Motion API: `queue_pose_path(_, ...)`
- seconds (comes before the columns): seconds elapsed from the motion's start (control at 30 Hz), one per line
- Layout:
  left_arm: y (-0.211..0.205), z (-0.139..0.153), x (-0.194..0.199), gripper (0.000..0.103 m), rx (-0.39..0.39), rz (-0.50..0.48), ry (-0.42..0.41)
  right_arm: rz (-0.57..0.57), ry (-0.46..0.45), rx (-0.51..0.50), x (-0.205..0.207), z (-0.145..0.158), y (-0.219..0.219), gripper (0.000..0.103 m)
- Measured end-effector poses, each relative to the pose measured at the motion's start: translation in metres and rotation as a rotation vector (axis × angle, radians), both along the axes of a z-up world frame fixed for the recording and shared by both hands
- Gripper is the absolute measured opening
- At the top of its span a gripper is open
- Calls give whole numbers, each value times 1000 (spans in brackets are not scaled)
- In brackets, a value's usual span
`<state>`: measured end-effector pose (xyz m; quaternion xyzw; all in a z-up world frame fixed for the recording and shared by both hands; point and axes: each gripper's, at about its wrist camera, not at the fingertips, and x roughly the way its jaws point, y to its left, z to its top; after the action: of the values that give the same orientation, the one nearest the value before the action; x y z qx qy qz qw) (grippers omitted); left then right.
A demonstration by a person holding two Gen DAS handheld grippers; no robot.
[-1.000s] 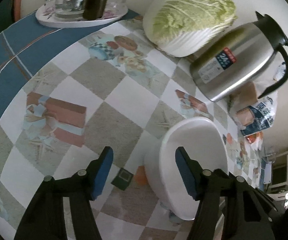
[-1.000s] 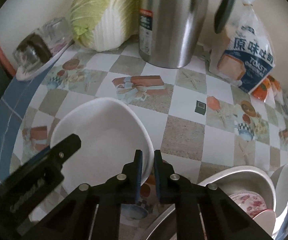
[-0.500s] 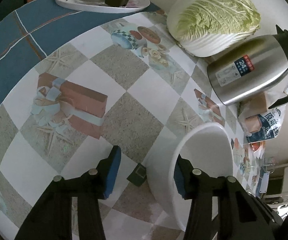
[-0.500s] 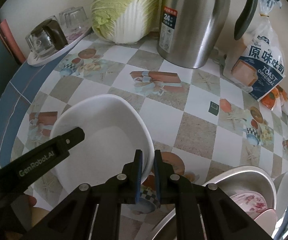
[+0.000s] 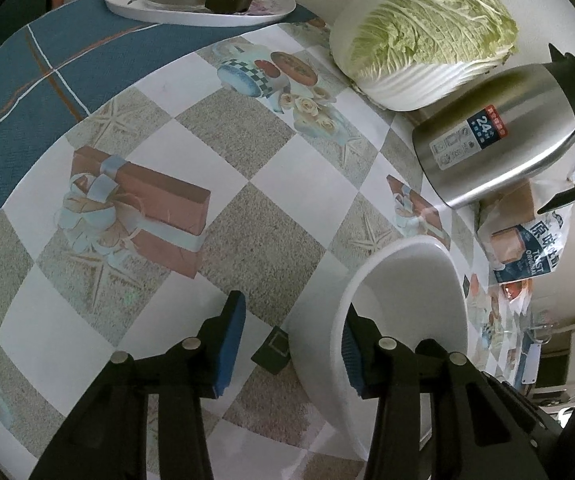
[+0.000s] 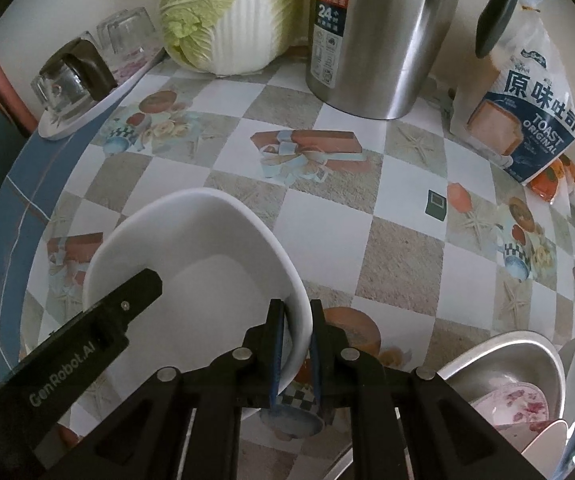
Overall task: Organize plates and bowls
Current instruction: 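Close both tools on the rim of the white square bowl, then lift the square bowl with both tools and carry it over the basin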
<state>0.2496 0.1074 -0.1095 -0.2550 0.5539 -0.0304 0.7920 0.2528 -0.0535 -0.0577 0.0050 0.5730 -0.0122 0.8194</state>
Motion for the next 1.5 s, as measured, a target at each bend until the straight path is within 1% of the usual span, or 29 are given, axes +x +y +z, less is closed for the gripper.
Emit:
queue_pose_path(0.23, -1, -1, 1, 46, -3, -2, -3, -14, 13, 11, 2, -7, 1, 16)
queue_pose_path(0.47, -2, -1, 1, 46, 7, -7, -6, -27, 15, 29, 4, -11, 1, 16)
queue_pose_path(0.5, -2, -1, 1, 42, 6, -11, -8, -27, 13, 30, 4, -11, 2, 16)
queue_pose_path(0.53, -2, -1, 1, 29, -3, -15, -6, -28, 10, 35, 3, -10, 2, 16)
queue_pose_path(0.57, -2, -4, 2, 25, -29, -20, 4, -28, 7, 43, 3, -10, 2, 16)
queue_pose_path(0.67, -4, -4, 1, 24, -39, -31, 4, -16, 4, 59, -1, -9, 4, 16)
queue_pose_path(0.8, -5, -1, 0, 24, -18, -53, 1, -27, -1, 78, -5, -8, 4, 15)
queue_pose_path(0.93, -4, 1, -2, 24, -40, -58, 4, -33, -19, 112, -13, -2, 1, 15)
queue_pose_path(1.03, -5, 12, -6, 24, -45, -68, -17, -31, -46, 118, -20, 9, 0, 15)
queue_pose_path(1.13, -9, 32, -13, 24, -18, -85, -58, -33, -78, 132, -27, 22, -2, 15)
queue_pose_path(1.27, -12, 56, -24, 24, -12, -109, -109, -36, -132, 143, -41, 43, -7, 15)
queue_pose_path(1.37, -16, 73, -31, 24, -5, -129, -148, -52, -166, 165, -54, 59, -14, 15)
queue_pose_path(1.5, -27, 98, -43, 24, 26, -168, -203, -83, -210, 201, -73, 76, -25, 15)
